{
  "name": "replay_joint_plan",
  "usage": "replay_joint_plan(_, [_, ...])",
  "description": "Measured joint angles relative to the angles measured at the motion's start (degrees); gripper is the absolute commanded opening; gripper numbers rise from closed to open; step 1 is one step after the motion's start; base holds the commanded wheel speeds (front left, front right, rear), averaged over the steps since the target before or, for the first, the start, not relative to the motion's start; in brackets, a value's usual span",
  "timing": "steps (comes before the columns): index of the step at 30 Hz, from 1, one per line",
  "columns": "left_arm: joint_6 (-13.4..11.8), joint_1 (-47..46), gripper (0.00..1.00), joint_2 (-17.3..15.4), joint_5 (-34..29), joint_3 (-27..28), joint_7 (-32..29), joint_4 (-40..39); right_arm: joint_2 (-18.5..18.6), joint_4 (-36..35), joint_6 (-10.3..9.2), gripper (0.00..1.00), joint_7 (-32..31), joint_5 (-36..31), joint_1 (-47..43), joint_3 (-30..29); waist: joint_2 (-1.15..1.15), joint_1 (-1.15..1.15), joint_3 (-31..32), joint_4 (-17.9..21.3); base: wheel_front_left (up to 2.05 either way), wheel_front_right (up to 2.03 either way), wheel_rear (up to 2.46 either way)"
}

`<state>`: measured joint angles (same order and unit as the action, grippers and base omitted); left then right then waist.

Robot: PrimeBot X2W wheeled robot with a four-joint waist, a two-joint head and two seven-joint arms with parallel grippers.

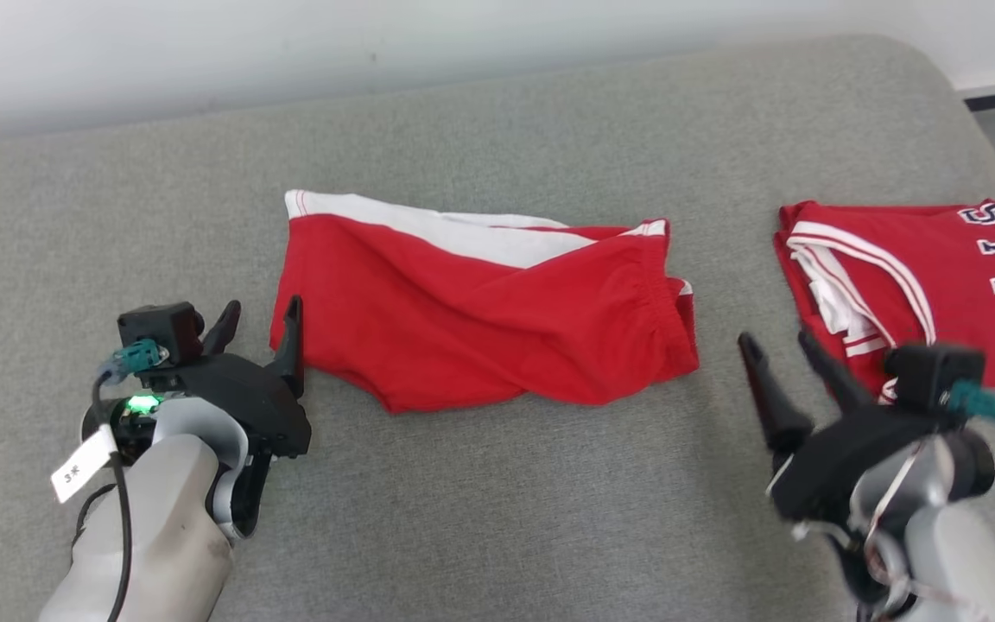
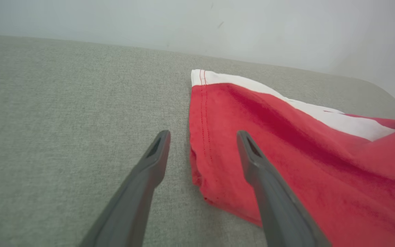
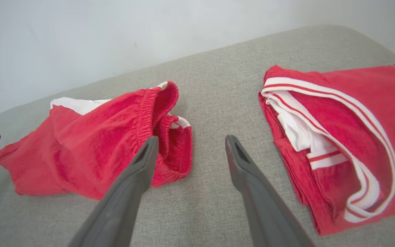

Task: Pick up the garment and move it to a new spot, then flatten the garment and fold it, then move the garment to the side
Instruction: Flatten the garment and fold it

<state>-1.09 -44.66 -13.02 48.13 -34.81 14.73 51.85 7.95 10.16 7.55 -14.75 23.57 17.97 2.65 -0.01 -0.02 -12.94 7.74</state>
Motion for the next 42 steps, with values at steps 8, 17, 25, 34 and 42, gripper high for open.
replay_joint_plan(8, [-4.7, -1.3, 1.0, -1.1, -5.0, -3.2, -0.3, 2.4, -3.4, -9.3, 0.0, 1.0, 8.4, -11.2, -8.7, 2.8, 0.0, 0.0, 0.2, 2.7, 0.0, 0.0, 0.0])
replay_joint_plan(17, [-6.7, -3.4, 1.0, -0.6, -5.8, -3.8, -0.6, 5.5, -4.2, -9.0, 0.0, 1.0, 20.7, -15.8, -10.6, 7.1, 0.01, 0.02, -3.2, 5.8, 0.0, 0.0, 0.0])
replay_joint_plan(25, [-6.0, -7.5, 1.0, -0.1, -5.0, -3.4, -3.3, 8.7, -4.3, -6.8, 0.0, 1.0, 24.7, -17.1, -9.4, 7.6, 0.0, 0.01, -6.3, 7.4, 0.0, 0.0, 0.0])
replay_joint_plan(34, [-3.5, -9.5, 0.0, 1.9, -4.4, -5.1, -7.0, 11.0, -4.5, -5.8, 0.0, 1.0, 25.7, -17.0, -8.6, 6.1, 0.01, 0.02, -6.6, 6.4, 0.0, 0.0, 0.0])
replay_joint_plan(42, [-6.4, -5.5, 0.0, 2.6, -4.2, -4.2, -1.9, 10.5, -4.5, -5.8, 0.0, 1.0, 25.1, -17.0, -8.7, 5.4, 0.02, 0.02, -4.6, 4.7, 0.0, 0.0, 0.0])
